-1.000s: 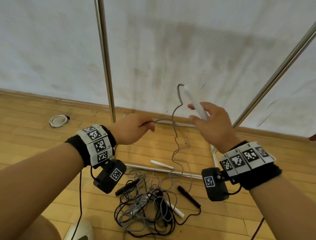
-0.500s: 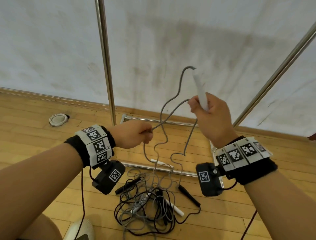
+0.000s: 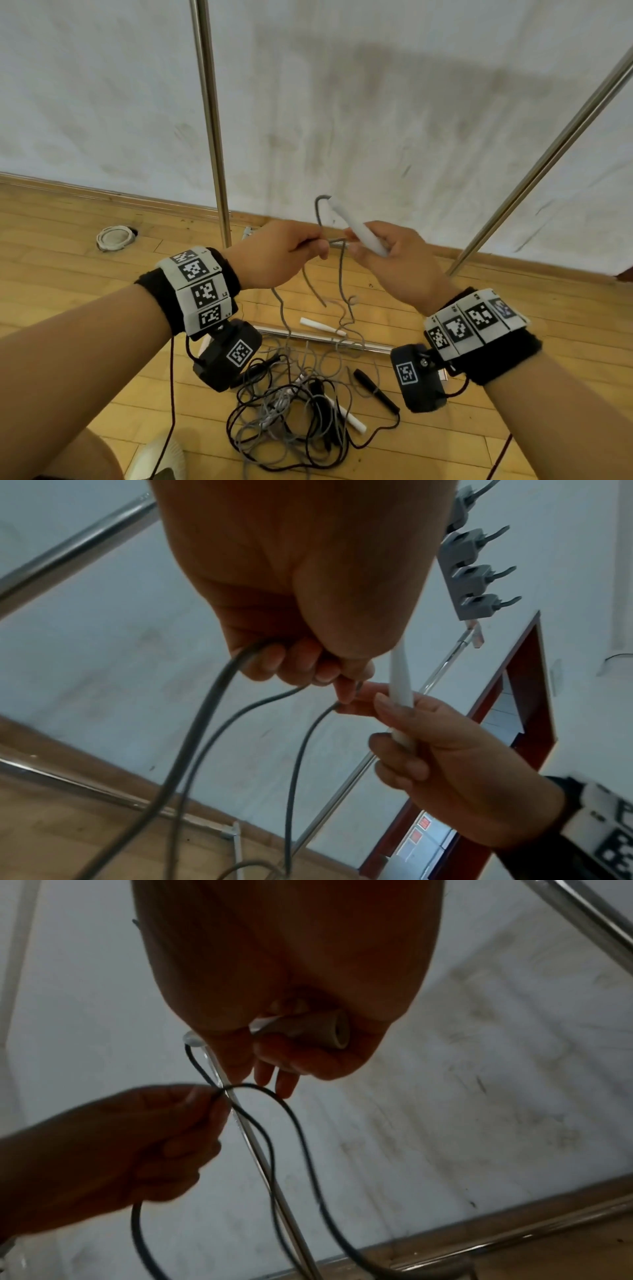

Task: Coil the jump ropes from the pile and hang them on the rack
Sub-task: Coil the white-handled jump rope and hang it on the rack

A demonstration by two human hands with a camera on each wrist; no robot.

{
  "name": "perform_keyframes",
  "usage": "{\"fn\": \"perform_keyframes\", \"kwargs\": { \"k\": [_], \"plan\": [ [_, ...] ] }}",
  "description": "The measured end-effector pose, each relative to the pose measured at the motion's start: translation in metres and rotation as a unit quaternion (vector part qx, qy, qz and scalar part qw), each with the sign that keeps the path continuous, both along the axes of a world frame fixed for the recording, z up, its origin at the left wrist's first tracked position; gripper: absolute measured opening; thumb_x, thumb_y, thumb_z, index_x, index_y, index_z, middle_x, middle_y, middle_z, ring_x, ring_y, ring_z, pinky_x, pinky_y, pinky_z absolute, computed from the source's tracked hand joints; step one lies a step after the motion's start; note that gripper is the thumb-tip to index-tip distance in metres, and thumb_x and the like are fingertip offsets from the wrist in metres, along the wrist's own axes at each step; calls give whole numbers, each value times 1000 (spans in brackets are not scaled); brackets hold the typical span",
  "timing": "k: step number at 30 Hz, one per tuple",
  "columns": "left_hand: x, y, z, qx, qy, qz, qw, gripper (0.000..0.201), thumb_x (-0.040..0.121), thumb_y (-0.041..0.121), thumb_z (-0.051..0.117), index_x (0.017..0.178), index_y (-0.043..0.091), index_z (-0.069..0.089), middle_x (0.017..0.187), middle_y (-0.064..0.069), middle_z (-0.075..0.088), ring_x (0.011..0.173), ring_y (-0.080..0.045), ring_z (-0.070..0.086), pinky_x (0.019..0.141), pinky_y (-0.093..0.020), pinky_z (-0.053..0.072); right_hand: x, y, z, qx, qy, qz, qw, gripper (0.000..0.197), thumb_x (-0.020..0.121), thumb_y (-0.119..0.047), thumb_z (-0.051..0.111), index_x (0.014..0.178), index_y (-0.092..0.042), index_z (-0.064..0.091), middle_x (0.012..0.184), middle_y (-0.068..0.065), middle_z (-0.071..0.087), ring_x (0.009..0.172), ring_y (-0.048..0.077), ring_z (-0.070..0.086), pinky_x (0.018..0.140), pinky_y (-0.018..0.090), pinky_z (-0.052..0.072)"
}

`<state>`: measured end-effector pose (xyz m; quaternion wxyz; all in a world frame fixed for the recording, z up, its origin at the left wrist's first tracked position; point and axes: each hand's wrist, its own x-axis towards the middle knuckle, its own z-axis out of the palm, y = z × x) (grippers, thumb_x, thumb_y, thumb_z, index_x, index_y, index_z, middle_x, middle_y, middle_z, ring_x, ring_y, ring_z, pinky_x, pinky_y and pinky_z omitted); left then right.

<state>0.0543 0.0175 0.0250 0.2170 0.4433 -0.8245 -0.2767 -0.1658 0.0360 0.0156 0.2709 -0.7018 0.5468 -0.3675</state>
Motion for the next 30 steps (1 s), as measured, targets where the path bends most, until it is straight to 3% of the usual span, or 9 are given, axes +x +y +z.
{"fn": "perform_keyframes", "kwargs": {
  "k": [4,9,12,16,19,22,24,27,30],
  "plan": [
    [-6,7,11,-24,70,-10,997,20,99,35,52,87,32,67,59,4,53,49,-5,44,48,-15,36,7,3,3,-23,-13,26,999,7,93,-29,63,88,-26,67,65,-12,57,52,2,45,50,17,36],
    [-1,7,11,-19,79,8,997,21,100,39,51,86,33,66,65,0,60,49,-2,47,48,-16,39,5,4,13,-17,-22,64,998,11,95,-28,63,86,-21,65,63,-10,54,53,2,44,51,19,38],
    [0,7,4,29,75,-27,996,19,101,27,51,85,23,60,73,7,64,66,-1,61,65,-16,47,7,3,19,-55,-18,15,998,17,95,-31,61,80,-21,62,59,-15,51,52,3,43,50,14,35],
    [-4,8,-8,118,39,-75,989,18,104,19,45,95,14,60,94,5,70,94,-8,66,92,-36,52,5,0,32,-108,-49,-49,992,18,95,-32,61,84,-18,63,64,-9,52,55,2,45,50,13,37],
    [-6,11,-13,152,35,-91,983,18,104,16,43,96,16,59,99,2,71,98,-7,67,96,-37,52,-2,-2,42,-138,-71,-76,985,18,95,-32,62,84,-18,64,67,-6,56,56,2,45,51,13,38],
    [-5,11,-17,155,-20,-87,984,24,105,22,40,95,17,61,90,2,71,87,-9,67,88,-35,54,-13,-5,49,-158,-89,-99,978,17,96,-31,61,82,-22,64,64,-6,52,55,5,42,51,19,38],
    [-4,9,-16,146,-46,-62,986,29,106,26,39,92,16,63,76,3,64,68,-6,61,72,-30,54,-21,-7,48,-164,-71,-107,978,15,96,-27,63,83,-20,65,68,-2,54,56,6,43,53,20,38],
    [-1,6,-8,82,-43,-19,995,31,106,28,39,90,19,65,65,7,51,49,1,46,52,-13,39,-29,-6,42,-131,-46,-110,984,11,91,-17,68,92,-28,70,93,-3,66,70,3,57,58,12,43],
    [0,5,4,22,-32,-20,999,31,105,32,39,90,25,67,64,3,50,50,-3,45,51,-15,37,-23,-1,34,-77,-16,-50,996,25,89,-14,69,102,-36,70,110,-9,65,83,3,60,64,10,43]
  ]
}}
